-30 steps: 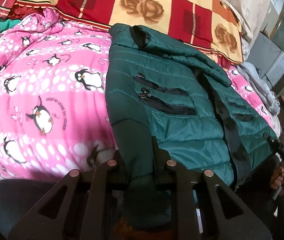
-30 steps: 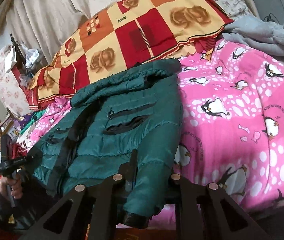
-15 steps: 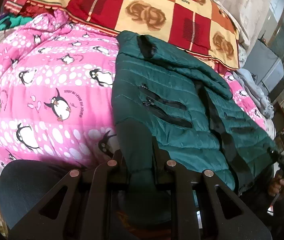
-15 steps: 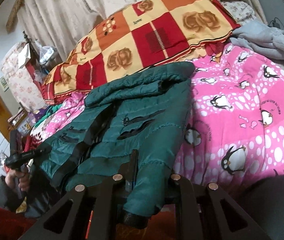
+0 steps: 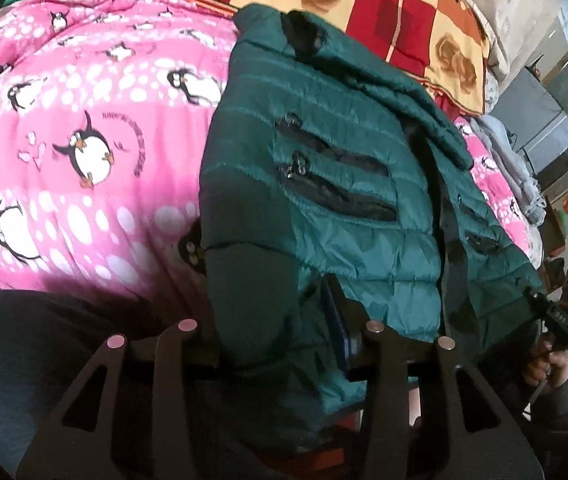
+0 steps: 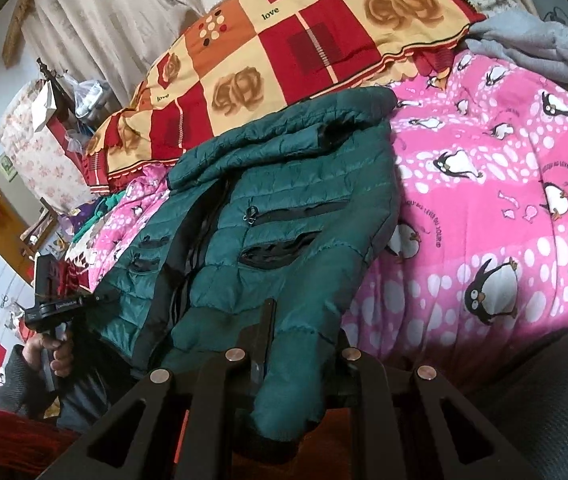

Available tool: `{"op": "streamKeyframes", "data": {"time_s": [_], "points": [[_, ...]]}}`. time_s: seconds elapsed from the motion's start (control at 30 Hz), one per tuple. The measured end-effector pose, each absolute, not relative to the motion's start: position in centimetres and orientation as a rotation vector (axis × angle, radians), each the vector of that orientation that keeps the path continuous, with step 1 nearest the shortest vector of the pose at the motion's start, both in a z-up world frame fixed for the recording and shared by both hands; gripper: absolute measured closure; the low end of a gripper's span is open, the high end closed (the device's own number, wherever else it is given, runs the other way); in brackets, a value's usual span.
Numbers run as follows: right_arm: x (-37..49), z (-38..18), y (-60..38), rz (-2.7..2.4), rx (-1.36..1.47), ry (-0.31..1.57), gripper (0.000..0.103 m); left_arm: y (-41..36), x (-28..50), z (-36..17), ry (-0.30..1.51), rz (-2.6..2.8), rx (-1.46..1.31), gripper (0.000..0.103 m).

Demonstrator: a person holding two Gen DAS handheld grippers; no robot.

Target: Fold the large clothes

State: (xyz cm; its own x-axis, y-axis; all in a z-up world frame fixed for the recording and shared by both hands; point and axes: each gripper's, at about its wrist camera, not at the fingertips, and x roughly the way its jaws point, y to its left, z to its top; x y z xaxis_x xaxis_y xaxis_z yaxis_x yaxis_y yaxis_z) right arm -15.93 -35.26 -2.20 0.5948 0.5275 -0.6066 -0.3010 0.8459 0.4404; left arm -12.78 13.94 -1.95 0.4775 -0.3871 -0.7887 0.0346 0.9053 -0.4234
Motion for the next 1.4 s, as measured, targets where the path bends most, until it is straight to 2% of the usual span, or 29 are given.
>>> {"op": "streamKeyframes", "data": {"time_s": [0.23,0.27,0.3,0.4,0.67,1.0,1.4], "points": [[-15.6,-2.7,-35.1,0.499,0.32,0.836,0.089,13.3,-13.0,-2.7,1.097,-0.252,-0.314,0.064],[-15.5,-2.7,-35.1,0.499,0.32,0.839,0.089,13.2,-13.0,-2.8,1.097,-0.241,-0.296,0.068],[-15.5,-2.8,-35.0,0.496,0.319,0.841,0.089,13.0,-13.1,-2.7,1.091,-0.223,-0.271,0.08],[-15.5,-2.8,-35.0,0.493,0.318,0.841,0.089,12.8,-13.6,-2.4,1.054,-0.185,-0.232,0.085],[-16.1,-2.0,-34.4,0.452,0.243,0.794,0.089,11.3,-14.1,-1.7,0.965,-0.084,-0.096,0.085],[-17.0,-1.3,-33.7,0.397,0.149,0.731,0.089,11.2,-14.1,-1.4,0.944,-0.066,-0.099,0.085],[-17.2,-0.1,-34.1,0.401,0.167,0.654,0.09,12.6,-14.1,-0.3,0.892,-0.07,-0.202,0.086]]}}
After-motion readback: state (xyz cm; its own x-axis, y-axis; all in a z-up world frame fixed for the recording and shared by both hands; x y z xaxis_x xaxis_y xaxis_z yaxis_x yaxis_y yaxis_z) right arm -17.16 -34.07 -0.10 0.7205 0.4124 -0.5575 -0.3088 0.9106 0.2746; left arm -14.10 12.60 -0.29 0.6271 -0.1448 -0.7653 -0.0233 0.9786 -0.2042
